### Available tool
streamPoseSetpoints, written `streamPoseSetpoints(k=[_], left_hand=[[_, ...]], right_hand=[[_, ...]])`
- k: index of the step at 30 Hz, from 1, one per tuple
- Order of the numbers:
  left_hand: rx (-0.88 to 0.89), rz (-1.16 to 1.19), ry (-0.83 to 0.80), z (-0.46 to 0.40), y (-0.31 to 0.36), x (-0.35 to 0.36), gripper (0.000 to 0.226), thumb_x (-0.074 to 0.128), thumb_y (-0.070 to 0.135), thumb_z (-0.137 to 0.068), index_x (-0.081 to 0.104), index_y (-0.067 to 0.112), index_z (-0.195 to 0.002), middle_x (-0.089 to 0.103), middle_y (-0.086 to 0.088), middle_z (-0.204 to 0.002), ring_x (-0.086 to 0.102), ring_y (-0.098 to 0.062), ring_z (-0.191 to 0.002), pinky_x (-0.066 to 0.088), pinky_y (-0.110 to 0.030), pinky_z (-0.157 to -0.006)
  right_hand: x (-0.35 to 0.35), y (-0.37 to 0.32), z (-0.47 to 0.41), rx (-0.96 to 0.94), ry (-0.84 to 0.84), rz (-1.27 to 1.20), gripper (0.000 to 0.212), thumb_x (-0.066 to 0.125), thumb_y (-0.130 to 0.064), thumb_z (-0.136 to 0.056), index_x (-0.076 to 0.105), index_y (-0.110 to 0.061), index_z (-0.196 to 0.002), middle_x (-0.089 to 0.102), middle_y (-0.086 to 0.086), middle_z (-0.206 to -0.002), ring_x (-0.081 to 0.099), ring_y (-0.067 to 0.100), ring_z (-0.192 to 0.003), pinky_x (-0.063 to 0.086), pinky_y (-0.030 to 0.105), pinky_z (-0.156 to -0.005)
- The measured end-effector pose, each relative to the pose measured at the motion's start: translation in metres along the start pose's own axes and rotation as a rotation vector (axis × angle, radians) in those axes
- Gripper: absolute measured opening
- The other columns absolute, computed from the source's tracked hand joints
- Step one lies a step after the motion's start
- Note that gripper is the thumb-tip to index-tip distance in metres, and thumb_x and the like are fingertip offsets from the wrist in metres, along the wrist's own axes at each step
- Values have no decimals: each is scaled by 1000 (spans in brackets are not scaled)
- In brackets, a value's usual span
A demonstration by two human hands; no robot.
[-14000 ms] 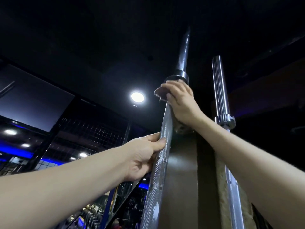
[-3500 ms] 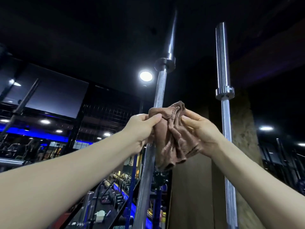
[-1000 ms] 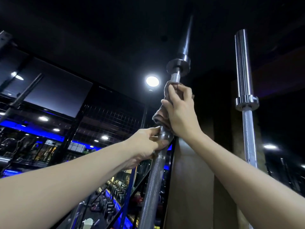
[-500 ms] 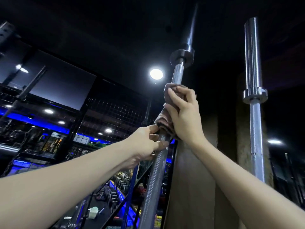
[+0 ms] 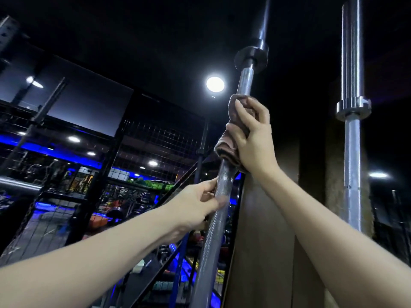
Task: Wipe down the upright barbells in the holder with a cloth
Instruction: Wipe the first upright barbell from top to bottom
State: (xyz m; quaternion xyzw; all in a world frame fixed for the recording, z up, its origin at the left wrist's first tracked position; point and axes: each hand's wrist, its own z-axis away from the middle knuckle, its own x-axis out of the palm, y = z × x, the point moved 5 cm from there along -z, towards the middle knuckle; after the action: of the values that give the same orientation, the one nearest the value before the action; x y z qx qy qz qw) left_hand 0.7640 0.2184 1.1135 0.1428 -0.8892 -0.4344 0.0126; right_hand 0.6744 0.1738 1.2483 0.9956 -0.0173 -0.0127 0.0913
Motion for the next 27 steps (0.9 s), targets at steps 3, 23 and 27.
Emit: streamPoseSetpoints(k=[3, 23, 27], left_hand=[[-10, 5, 26, 0, 3, -1, 23, 56, 12, -93, 60, 30, -106, 60, -12, -103, 58, -18, -87, 56, -29, -66], [5, 18, 83, -1, -3, 0, 40, 54, 13, -94, 51, 27, -131, 64, 2, -83, 58, -13, -79, 51, -48, -88], [6, 2, 87, 0, -3, 0, 41, 54, 14, -94, 50, 29, -132, 66, 0, -92, 59, -14, -87, 47, -50, -94]], right_hand=[[1, -5, 30, -4, -23, -9, 47, 63, -7, -85, 56, -11, -131, 39, 12, -142, 37, 25, -130, 22, 24, -108], [-7, -3, -9, 44, -106, -11, 49, 62, -2, -88, 49, -6, -136, 32, 14, -144, 30, 11, -129, 12, -4, -99], [-2, -1, -19, 108, -73, -45, 50, 57, -5, -92, 45, -10, -140, 25, 11, -152, 27, 19, -140, 14, -1, -99]])
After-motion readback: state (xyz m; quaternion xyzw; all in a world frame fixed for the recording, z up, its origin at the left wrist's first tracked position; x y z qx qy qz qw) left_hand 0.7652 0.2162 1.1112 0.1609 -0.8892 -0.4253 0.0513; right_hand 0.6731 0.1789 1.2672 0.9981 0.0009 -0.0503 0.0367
